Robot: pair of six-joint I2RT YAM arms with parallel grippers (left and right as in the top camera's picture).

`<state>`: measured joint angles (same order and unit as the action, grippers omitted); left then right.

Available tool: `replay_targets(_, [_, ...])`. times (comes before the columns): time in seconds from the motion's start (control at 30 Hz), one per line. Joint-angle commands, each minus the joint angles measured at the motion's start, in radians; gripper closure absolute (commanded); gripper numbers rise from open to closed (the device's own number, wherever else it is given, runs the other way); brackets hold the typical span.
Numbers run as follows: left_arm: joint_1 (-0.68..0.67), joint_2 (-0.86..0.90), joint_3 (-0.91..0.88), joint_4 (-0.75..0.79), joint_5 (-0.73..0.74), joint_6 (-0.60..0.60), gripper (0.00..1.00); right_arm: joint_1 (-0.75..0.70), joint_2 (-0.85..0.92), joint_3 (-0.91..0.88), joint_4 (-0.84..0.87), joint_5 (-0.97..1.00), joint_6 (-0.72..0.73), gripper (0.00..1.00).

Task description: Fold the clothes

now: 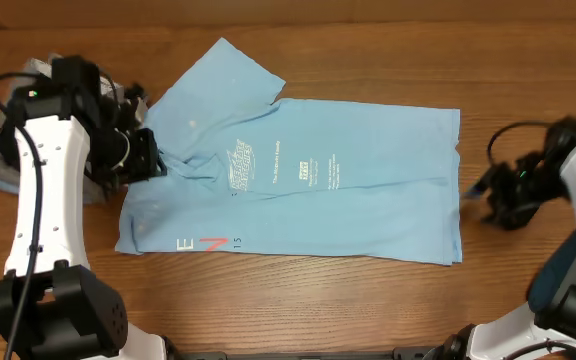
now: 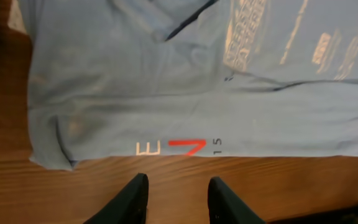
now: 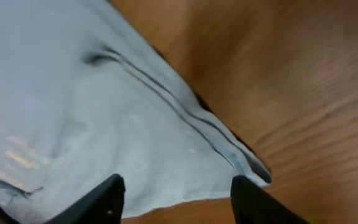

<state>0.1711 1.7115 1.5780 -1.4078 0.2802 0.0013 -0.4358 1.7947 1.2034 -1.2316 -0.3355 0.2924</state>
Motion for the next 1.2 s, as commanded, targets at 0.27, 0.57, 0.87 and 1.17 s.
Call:
replay_targets(0.27, [0.005,0.012,-0.096,0.061,0.009,-0.012,0.62,0.035,0.003,-0.3,0.206,0.05,0.017,0.96])
replay_targets(0.57, [0.005,0.012,-0.096,0.077,0.009,-0.012,0.59,-0.066,0.002,-0.18,0.129,0.413,0.242,0.96])
replay_targets(0.87, [-0.004,0.012,-0.096,0.109,0.038,0.0,0.51,-0.108,0.002,-0.098,0.061,0.375,0.197,0.7])
replay_targets(1.17, [-0.072,0.013,-0.096,0.321,0.187,0.034,0.4,-0.108,-0.069,0.213,-0.092,0.171,0.11,0.5])
